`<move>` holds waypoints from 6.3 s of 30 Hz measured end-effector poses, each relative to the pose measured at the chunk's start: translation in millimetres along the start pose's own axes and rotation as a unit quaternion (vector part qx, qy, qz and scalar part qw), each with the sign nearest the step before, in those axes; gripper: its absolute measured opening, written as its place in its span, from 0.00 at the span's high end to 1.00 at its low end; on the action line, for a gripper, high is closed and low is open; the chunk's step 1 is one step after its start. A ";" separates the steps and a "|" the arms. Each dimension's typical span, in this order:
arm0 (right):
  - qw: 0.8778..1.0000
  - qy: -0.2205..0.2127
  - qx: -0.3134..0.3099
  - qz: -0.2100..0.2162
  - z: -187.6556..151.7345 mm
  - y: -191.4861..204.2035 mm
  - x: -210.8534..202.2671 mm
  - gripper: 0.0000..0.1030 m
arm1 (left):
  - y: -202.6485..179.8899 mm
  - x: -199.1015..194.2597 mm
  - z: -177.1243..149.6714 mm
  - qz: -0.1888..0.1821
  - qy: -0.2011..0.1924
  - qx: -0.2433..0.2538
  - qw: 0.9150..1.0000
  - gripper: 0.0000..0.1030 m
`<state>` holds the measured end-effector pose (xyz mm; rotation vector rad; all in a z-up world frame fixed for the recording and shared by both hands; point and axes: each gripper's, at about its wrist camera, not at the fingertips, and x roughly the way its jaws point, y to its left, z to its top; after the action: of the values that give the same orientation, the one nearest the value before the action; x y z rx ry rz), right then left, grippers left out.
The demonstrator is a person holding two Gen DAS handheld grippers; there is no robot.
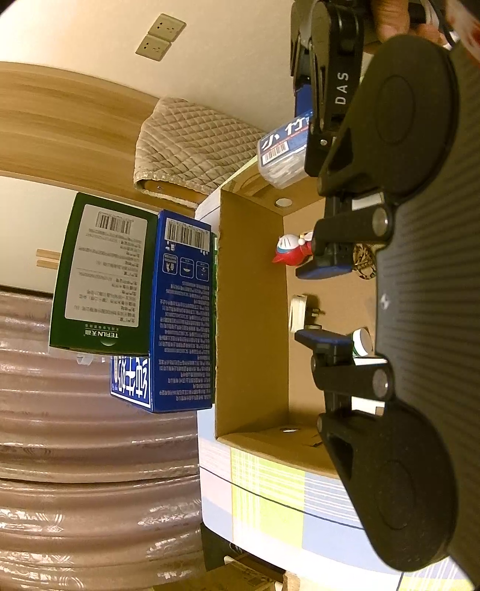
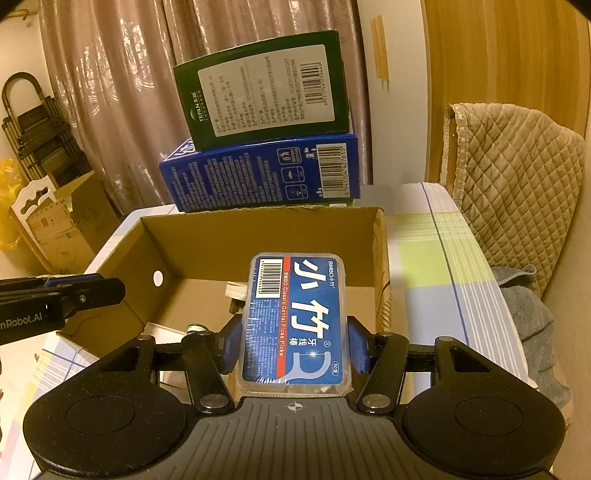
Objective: Organize rigid objects
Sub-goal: 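Carry the spring and toothpick case into the box and release both, then withdraw both tools from the box toward the remote and wire stand, then grasp the white remote with the right tool while the left tool approaches the wire stand, then close the left tool on the bent wire stand and lift it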
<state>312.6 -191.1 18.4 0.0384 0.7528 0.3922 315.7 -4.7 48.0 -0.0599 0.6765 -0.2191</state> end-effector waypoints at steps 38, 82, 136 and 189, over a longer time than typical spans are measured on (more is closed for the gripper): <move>1.000 -0.014 0.005 0.003 -100.7 4.5 -120.2 0.41 | 2.3 -124.2 -80.8 0.051 -0.016 -0.011 0.999 0.60; 0.976 0.077 -0.198 0.041 -172.7 35.3 -87.2 0.31 | 45.5 -115.6 -179.9 0.048 0.070 0.029 0.996 0.17; 0.982 0.108 -0.149 0.042 -193.3 44.7 -3.1 0.64 | 68.3 -21.8 -196.1 0.050 0.066 0.069 0.994 0.34; 0.981 0.107 -0.158 0.039 -193.4 52.3 -1.9 0.63 | 50.8 -22.2 -208.6 0.035 0.076 0.146 0.986 0.25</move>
<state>163.9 -163.6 -113.0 -0.2786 0.8953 0.5942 177.4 53.2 -107.2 0.2634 0.7902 -0.2553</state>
